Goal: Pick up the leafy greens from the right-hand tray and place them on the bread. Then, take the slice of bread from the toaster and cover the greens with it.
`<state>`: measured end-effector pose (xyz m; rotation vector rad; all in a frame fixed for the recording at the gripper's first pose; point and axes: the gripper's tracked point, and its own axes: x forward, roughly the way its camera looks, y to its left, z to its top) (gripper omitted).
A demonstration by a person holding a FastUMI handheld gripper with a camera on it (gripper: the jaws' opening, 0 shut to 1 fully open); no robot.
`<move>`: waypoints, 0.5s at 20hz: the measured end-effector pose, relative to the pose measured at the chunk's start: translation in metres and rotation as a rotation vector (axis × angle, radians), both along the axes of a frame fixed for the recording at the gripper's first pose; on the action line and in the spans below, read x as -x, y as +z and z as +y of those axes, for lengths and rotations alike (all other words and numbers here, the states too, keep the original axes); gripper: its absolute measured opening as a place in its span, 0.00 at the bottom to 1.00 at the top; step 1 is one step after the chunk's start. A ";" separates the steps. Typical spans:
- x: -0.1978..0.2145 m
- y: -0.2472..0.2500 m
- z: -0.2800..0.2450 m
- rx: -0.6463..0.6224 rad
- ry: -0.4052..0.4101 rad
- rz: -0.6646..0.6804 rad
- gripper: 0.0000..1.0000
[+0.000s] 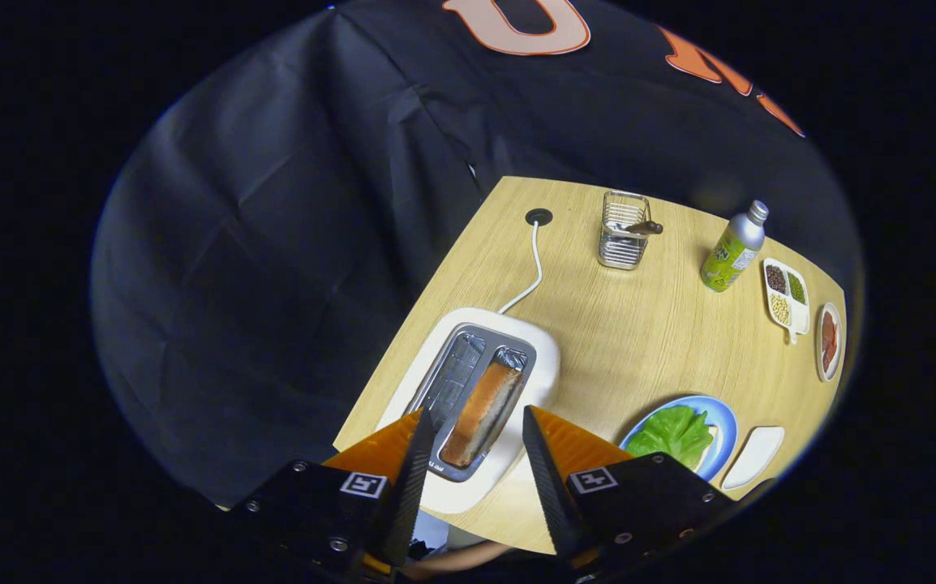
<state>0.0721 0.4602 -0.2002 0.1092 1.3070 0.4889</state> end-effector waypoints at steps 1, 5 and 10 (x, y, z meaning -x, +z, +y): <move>0.000 -0.005 0.002 0.011 -0.007 0.011 0.64; 0.000 -0.021 0.010 0.076 -0.039 0.047 0.57; 0.007 -0.033 0.017 0.135 -0.018 0.066 0.47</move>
